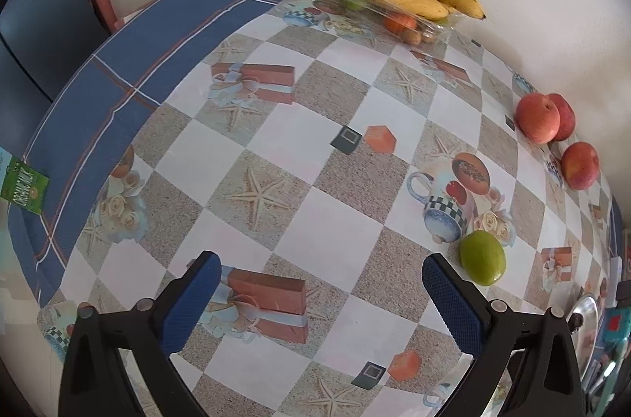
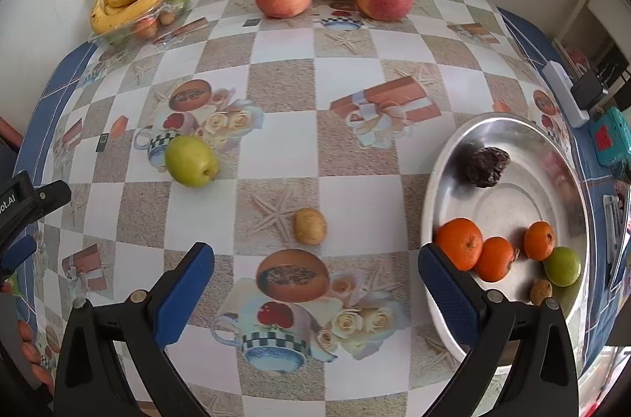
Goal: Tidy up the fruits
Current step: 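Withdraw both grippers from the bowl toward the green pear and brown fruit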
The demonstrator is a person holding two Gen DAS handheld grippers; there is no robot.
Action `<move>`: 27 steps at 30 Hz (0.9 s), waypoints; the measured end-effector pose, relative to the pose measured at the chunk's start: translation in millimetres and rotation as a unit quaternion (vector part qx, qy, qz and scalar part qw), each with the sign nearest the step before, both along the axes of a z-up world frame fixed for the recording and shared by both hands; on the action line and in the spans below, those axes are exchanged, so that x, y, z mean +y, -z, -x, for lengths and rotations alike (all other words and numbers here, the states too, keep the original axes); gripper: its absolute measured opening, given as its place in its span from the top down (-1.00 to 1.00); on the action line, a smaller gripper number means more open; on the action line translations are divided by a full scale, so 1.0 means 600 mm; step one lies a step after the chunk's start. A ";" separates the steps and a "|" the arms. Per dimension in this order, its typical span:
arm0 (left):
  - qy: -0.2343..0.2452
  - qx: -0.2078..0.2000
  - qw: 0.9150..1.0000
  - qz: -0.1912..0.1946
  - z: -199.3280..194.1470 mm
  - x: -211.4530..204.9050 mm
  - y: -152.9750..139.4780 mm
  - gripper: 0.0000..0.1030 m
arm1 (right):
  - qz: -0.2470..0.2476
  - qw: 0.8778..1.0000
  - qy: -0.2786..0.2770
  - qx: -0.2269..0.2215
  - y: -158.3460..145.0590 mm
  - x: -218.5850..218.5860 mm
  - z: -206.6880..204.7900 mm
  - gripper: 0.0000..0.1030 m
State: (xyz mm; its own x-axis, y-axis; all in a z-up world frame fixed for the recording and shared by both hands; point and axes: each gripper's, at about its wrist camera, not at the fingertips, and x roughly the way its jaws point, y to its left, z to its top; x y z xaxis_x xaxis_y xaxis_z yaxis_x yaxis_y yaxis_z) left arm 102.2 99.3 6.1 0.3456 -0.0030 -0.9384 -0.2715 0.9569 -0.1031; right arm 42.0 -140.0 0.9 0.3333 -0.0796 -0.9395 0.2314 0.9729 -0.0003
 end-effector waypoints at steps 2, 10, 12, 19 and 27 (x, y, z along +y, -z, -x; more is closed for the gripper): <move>0.006 0.002 1.000 0.002 -0.002 -0.006 0.001 -1.00 | 0.001 1.000 -0.004 0.000 0.001 0.007 -0.001 -1.00; 0.039 0.008 0.999 0.012 -0.017 -0.032 0.010 -1.00 | -0.005 1.000 -0.011 0.006 0.018 0.010 -0.012 -1.00; 0.056 0.009 0.998 0.017 -0.024 -0.044 0.014 -1.00 | -0.008 1.000 -0.007 0.012 0.026 0.007 -0.017 -1.00; 0.119 -0.017 0.992 0.036 -0.043 -0.097 0.011 -1.00 | -0.018 1.000 0.002 0.021 0.047 -0.001 -0.034 -1.00; 0.181 -0.012 0.981 0.075 -0.057 -0.159 0.038 -0.98 | -0.023 0.999 0.011 0.030 0.069 -0.010 -0.050 -1.00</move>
State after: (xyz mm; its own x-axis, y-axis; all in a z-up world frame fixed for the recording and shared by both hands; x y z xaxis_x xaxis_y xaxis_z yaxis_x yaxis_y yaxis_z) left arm 136.5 4.0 -16.6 0.3192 -0.2669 -0.9093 0.0872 0.9637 -0.2522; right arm 72.1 -146.3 -40.6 0.2743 -0.0428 -0.9607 0.2531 0.9670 0.0292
